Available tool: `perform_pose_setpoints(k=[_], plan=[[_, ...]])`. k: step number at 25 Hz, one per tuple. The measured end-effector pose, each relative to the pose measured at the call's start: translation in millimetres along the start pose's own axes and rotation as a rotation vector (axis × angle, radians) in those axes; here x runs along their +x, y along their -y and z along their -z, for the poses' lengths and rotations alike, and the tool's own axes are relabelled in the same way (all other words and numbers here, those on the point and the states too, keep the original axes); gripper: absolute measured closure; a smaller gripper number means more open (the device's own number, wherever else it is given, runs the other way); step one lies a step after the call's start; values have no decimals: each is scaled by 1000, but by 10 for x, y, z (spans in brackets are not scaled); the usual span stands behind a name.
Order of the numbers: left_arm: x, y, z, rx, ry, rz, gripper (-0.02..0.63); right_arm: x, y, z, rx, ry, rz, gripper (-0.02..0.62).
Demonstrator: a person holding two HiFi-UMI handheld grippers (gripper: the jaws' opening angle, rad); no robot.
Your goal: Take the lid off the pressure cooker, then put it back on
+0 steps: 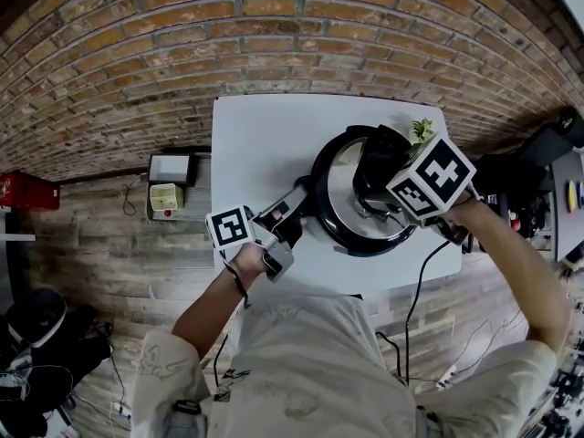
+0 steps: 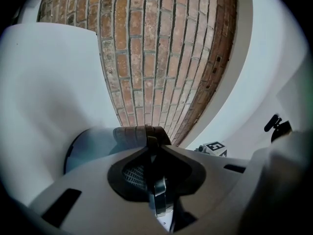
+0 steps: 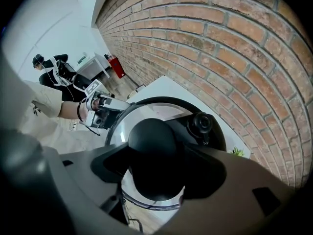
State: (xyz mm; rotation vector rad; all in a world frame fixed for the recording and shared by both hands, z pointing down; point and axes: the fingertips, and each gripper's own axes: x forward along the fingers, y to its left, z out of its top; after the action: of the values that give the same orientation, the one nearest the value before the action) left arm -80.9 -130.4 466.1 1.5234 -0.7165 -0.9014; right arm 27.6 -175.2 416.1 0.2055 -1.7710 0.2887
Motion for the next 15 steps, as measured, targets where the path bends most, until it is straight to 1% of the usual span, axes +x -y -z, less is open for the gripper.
perform_pose_setpoints(k=[8,15], plan=[[6,-7,0,8,-13,-3,534,-10,-40,-11,-89,42,-4,290],[-2,-18,-10,10,-19,-6,534,-52,-60,-26,-154,23,10,295]])
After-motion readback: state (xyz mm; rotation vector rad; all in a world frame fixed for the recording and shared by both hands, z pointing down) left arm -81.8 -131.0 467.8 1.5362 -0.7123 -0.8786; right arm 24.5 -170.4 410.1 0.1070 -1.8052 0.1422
